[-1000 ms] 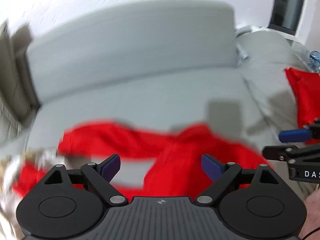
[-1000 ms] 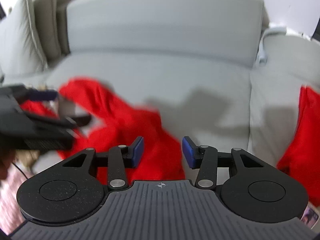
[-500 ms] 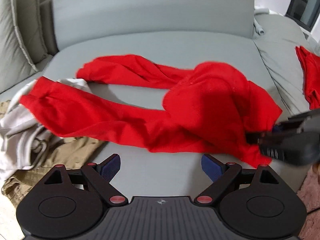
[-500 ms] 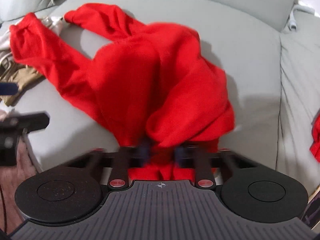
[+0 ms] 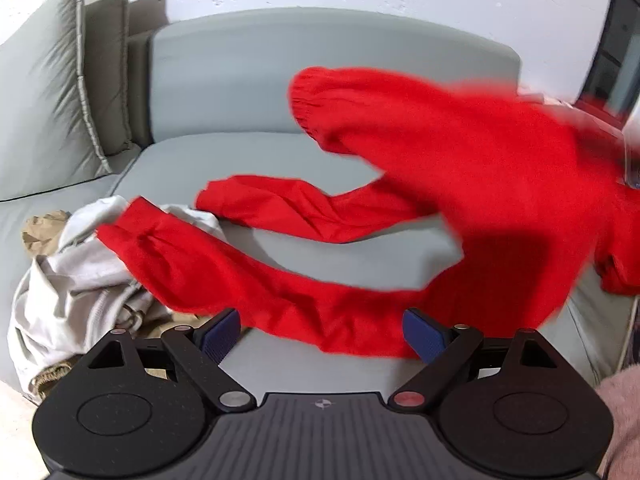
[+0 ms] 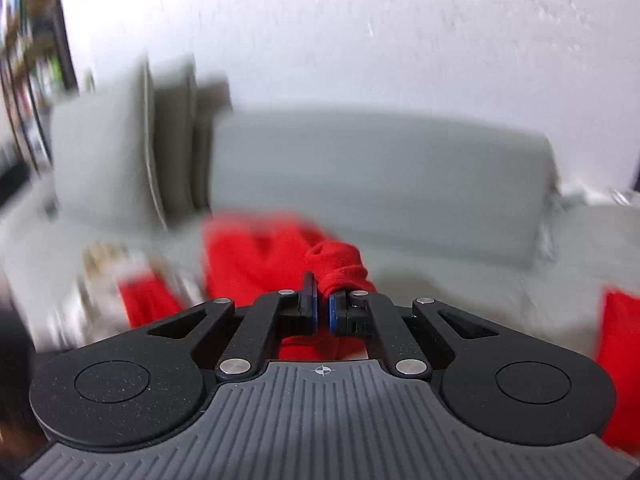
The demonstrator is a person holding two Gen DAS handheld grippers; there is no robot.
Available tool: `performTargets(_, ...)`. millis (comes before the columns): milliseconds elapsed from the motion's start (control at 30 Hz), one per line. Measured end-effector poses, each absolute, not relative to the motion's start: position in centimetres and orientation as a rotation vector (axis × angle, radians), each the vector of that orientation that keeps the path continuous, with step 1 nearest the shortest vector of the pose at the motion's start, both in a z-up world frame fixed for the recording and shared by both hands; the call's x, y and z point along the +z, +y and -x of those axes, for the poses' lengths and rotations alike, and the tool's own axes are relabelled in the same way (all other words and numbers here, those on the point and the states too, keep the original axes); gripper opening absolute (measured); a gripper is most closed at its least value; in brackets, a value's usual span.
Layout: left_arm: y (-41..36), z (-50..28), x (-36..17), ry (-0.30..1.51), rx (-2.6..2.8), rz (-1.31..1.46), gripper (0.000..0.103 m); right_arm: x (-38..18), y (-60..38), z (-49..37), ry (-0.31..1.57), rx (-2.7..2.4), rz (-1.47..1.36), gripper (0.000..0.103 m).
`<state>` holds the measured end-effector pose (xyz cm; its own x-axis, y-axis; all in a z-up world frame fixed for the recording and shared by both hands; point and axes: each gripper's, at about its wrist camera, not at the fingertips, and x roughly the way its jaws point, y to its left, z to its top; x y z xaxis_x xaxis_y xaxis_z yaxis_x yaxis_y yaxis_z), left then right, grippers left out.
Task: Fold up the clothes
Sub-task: 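Grasp the shirt hem with the right gripper and lift it, then grasp the hem with the left gripper while the right gripper holds the hem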
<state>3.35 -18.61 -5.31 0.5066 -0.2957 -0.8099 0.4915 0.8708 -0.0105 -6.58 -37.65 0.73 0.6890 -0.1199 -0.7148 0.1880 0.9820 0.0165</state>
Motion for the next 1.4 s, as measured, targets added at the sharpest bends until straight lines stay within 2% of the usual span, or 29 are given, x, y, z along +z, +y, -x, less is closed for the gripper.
performTargets(33, -18.9, -2.9, -5.7, 0.937, -0.493, -0.246, 0.089, -1.8, -38.2, 7.4, 0.911, -0.195, -0.100, 0.011)
performTargets(67, -19.1, -2.7, -6.0, 0.943, -0.499, -0.254, 0.089, -3.9, -38.8, 8.0, 1.015, -0.215, -0.121, 0.019)
performTargets(100, -19.2, -2.4, -6.3, 0.948, -0.501, -0.260, 0.089, -5.2, -39.3, 8.7, 1.068, -0.232, -0.137, 0.024)
performTargets(133, -19.4, -2.2, -6.6, 0.953, -0.504, -0.267, 0.089, -6.5, -39.7, 9.3, 1.121, -0.249, -0.154, 0.024)
performTargets(167, -19.5, -2.0, -6.9, 0.957, -0.506, -0.273, 0.089, -7.4, -40.1, 10.0, 1.150, -0.260, -0.168, 0.024)
performTargets(200, -19.7, -1.8, -7.2, 0.962, -0.509, -0.279, 0.089, -7.8, -40.3, 10.9, 1.148, -0.265, -0.180, 0.033)
performTargets(267, -19.9, -1.4, -7.8, 0.971, -0.514, -0.292, 0.089, -7.7, -40.6, 11.8, 1.126, -0.259, -0.217, 0.042)
performTargets(633, -20.1, -3.8, -10.7, 0.964, -0.486, -0.275, 0.089, -6.2, -39.1, 5.2, 1.049, -0.142, -0.195, 0.046)
performTargets(833, -21.8, -6.6, -14.2, 1.051, -0.526, -0.257, 0.087, -6.3, -39.0, 2.9, 1.055, -0.129, -0.214, 0.047)
performTargets(900, -22.4, -6.8, -15.1, 1.084, -0.574, -0.252, 0.064, -6.5, -39.2, 2.8, 1.065, -0.134, -0.215, 0.047)
performTargets(933, -22.5, -6.6, -15.0, 1.082, -0.608, -0.246, 0.034, -6.7, -39.3, 2.8, 1.069, -0.137, -0.215, 0.047)
performTargets(1000, -22.7, -5.8, -14.5, 1.063, -0.685, -0.230, 0.020, -6.8, -39.8, 2.9, 1.070, -0.149, -0.224, 0.047)
performTargets(1067, -23.0, -4.4, -13.3, 1.008, -0.760, -0.242, 0.019, -6.8, -40.3, 3.0, 1.066, -0.162, -0.234, 0.047)
performTargets(1167, -24.3, -0.4, -10.9, 0.925, -0.956, -0.270, 0.010, -6.3, -41.4, 3.7, 1.030, -0.189, -0.284, 0.047)
performTargets(1400, -28.3, 8.5, -9.6, 0.868, -1.312, -0.387, 0.009, -4.8, -43.3, 6.9, 0.948, -0.163, -0.417, 0.055)
